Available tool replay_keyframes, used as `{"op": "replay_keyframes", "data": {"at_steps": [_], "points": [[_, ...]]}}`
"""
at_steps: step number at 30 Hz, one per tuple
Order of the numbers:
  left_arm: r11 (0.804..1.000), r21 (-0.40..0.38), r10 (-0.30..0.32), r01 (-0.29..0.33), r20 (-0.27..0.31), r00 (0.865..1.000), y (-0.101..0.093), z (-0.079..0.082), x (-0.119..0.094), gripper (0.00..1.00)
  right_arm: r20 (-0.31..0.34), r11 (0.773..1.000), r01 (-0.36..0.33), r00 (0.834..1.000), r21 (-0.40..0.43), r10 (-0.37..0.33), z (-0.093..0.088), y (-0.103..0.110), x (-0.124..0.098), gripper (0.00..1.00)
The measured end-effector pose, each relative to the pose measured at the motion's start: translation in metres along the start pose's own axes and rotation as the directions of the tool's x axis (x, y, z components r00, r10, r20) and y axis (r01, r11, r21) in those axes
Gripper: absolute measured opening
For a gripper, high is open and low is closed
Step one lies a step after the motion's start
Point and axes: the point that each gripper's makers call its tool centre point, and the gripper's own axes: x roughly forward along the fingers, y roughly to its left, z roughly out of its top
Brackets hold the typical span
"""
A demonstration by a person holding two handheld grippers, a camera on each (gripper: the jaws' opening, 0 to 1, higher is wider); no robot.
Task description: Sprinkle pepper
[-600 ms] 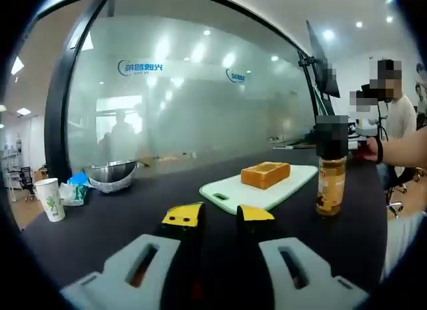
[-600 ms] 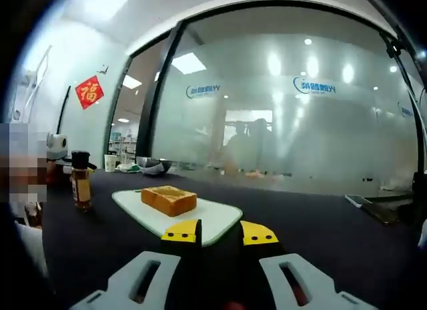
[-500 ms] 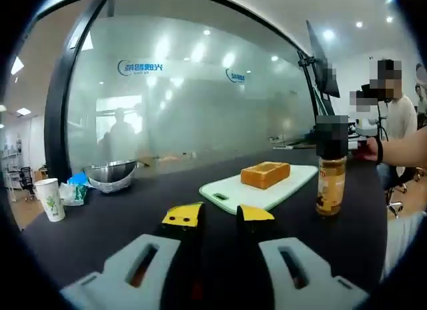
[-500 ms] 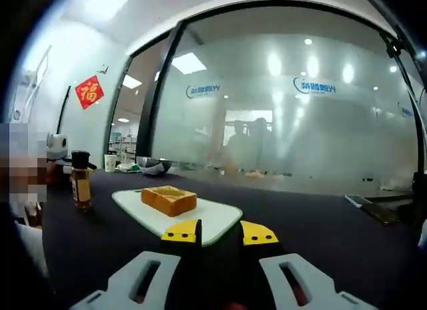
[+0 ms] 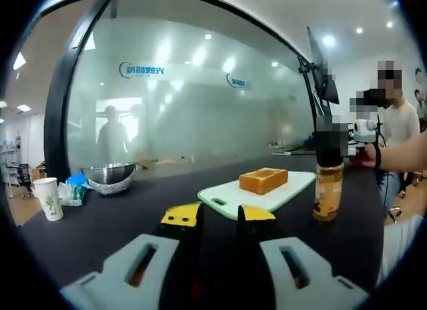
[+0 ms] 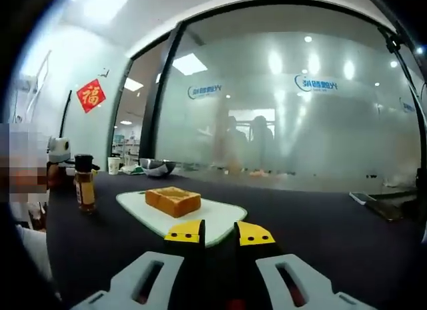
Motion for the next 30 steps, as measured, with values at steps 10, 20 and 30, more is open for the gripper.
{"op": "replay_keyframes", "data": {"at_steps": [10, 20, 30], "points": [[1.000, 0.006, 0.002, -0.002, -0.001, 1.000, -0.002, 0.001, 0.000, 0.15, -0.003, 1.000, -0.014, 1.000, 0.001, 0.014, 0.001, 0.006, -0.001, 0.14], [1.000, 0.002, -0.009, 0.009, -0.001, 1.000, -0.002, 0.001, 0.001, 0.15, -0.001, 1.000, -0.014, 1.000, 0.003, 0.014, 0.001, 0.005, 0.000, 0.14], [0.988, -0.073, -0.134, 0.139, 0.077, 0.988, -0.016, 0.017, -0.002, 0.19, -0.003, 1.000, -0.015, 1.000, 0.006, 0.015, -0.002, 0.001, 0.002, 0.14]]}}
